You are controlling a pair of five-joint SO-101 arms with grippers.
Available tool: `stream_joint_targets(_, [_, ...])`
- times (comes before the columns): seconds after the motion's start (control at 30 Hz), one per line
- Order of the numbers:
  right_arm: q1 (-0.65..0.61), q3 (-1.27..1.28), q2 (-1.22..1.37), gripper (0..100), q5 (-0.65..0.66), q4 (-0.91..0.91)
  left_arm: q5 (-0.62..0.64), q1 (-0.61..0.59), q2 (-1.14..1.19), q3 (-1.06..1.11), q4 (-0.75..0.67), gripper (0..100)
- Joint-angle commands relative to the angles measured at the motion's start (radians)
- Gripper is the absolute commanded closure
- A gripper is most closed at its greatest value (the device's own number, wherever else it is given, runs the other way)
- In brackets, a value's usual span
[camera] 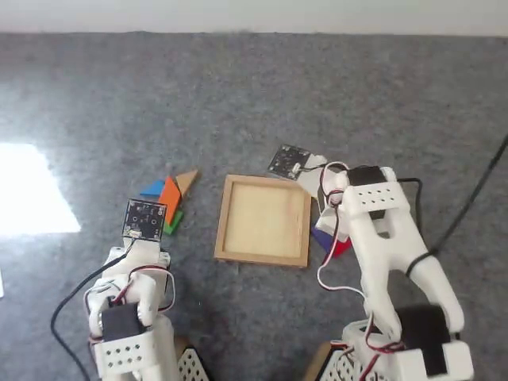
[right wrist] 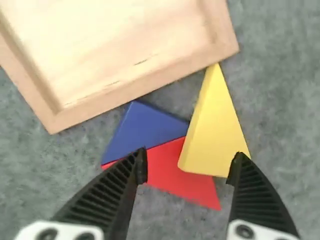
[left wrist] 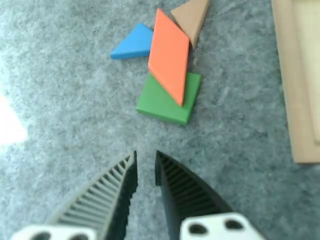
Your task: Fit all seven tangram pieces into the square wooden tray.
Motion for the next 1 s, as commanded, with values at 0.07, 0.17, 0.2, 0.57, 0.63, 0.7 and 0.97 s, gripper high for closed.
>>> stream_joint_targets(0.07, [-0.005, -0.015, 0.058, 73.2, 0.058, -0.087, -0.006, 0.002, -0.011, -0.008, 0.005, 94])
stream_joint_targets(0.17, [0.031, -0.025, 0.093, 73.2, 0.058, -0.125, -0.006, 0.002, -0.011, -0.008, 0.005, 94])
stream_joint_targets(0.2, [0.05, -0.034, 0.105, 73.2, 0.058, -0.131, -0.006, 0.002, -0.011, -0.008, 0.005, 94])
stream_joint_targets(0.57, [0.104, -0.058, 0.205, 73.2, 0.126, -0.179, -0.006, 0.002, -0.011, -0.008, 0.005, 94])
stream_joint_targets(0.63, [0.096, -0.058, 0.226, 73.2, 0.126, -0.2, -0.006, 0.002, -0.011, -0.008, 0.005, 94])
stream_joint_targets(0.7, [0.091, -0.058, 0.245, 73.4, 0.126, -0.225, -0.006, 0.002, -0.011, -0.008, 0.005, 94])
stream_joint_targets(0.97, [0.097, -0.075, 0.271, 73.5, 0.126, -0.243, -0.006, 0.002, -0.011, -0.008, 0.005, 94])
